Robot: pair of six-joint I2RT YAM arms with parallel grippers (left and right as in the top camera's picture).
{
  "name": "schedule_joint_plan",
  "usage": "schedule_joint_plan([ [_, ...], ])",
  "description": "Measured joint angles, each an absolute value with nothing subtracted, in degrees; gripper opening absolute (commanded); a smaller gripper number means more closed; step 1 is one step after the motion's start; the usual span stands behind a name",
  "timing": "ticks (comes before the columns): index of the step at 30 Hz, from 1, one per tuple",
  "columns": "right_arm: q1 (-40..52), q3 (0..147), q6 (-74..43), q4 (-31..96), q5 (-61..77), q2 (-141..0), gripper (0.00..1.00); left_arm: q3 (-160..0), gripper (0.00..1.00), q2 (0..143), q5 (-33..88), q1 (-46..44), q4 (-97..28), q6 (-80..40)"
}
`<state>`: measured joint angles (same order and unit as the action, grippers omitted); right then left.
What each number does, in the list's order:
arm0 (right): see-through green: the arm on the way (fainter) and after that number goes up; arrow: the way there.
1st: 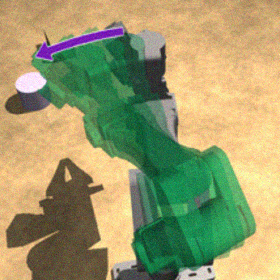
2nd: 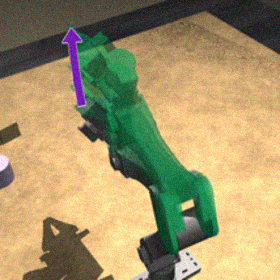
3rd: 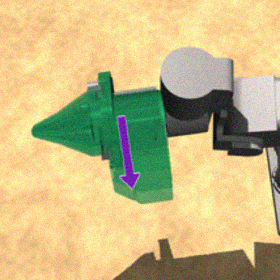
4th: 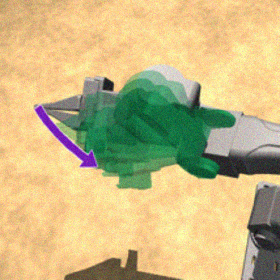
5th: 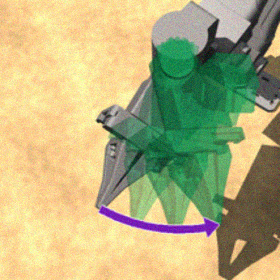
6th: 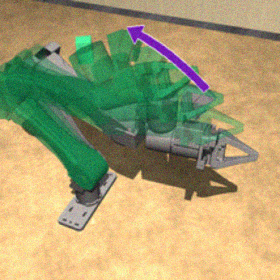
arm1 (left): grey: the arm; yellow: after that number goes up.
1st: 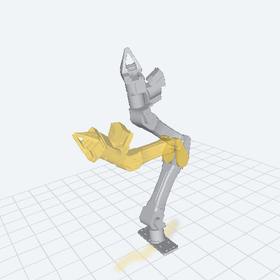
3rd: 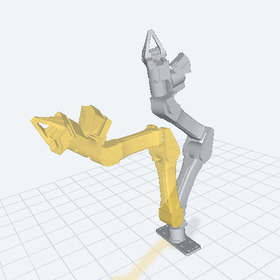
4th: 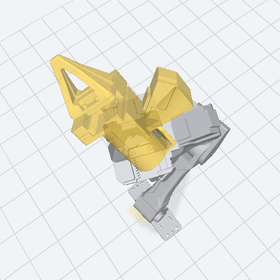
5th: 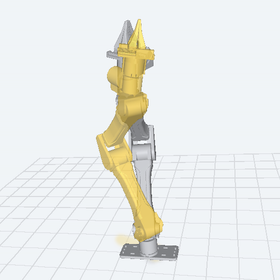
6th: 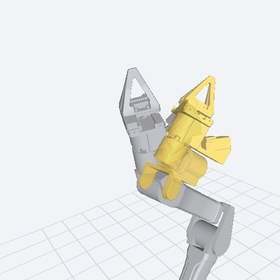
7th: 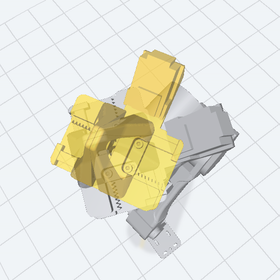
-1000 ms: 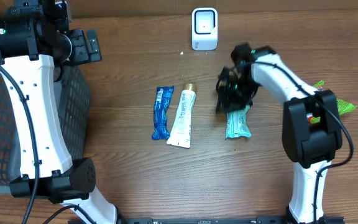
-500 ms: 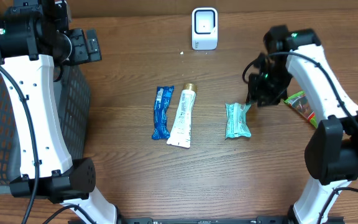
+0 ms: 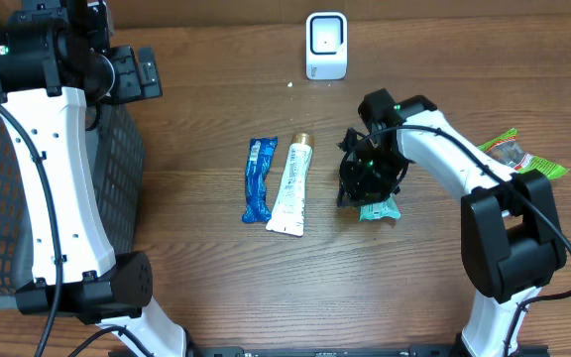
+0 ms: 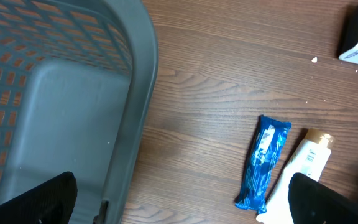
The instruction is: Scan the item barcode
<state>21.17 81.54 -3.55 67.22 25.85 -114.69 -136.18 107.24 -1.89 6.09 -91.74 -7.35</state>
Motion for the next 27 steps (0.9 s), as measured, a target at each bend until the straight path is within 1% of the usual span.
schedule_joint_plan([
  [2, 21.02, 79.96, -5.1, 66.98, 23.16, -114.74, 0.35, -136.18, 1.0, 107.24, -1.89, 6.11, -91.74, -7.35],
  [8, 20.29, 78.65, -12.34, 67.46, 7.2, -114.76, 0.35, -136.18, 1.0, 107.24, -1.89, 6.11, -91.74, -7.35],
  [11, 17.3, 78.63, -15.49, 67.53, -0.95, -114.76, 0.34, -136.18, 1.0, 107.24, -1.89, 6.09, -91.74, -7.35],
  [12, 16.49, 78.65, -15.88, 67.53, -2.04, -114.76, 0.31, -136.18, 1.0, 107.24, -1.89, 6.11, -91.74, -7.35],
  [15, 12.23, 78.81, -16.75, 68.07, -4.23, -114.76, 0.31, -136.18, 1.0, 107.24, -1.89, 6.09, -91.74, -7.35],
  [17, 8.6, 81.6, -15.4, 70.26, -2.15, -114.87, 0.32, -136.18, 1.0, 107.24, -1.91, 6.11, -91.72, -7.35],
  [18, 7.73, 82.94, -14.74, 70.43, -0.91, -114.87, 0.33, -136.18, 1.0, 107.24, -1.89, 6.09, -91.72, -7.35],
  [21, 3.42, 88.49, -8.47, 69.56, 8.51, -114.83, 0.47, -136.18, 1.0, 107.24, -1.89, 6.11, -91.74, -7.35],
  [23, 1.85, 88.71, -5.19, 68.77, 12.25, -114.83, 0.54, -136.18, 1.0, 107.24, -1.89, 6.09, -91.74, -7.35],
  [24, -0.21, 88.64, -0.97, 68.27, 16.36, -114.83, 0.58, -136.18, 1.0, 107.24, -1.89, 6.09, -91.74, -7.35],
  [27, -2.0, 85.91, 4.4, 64.31, 20.58, -114.76, 0.65, -136.18, 0.99, 107.24, -1.89, 6.09, -91.74, -7.35],
])
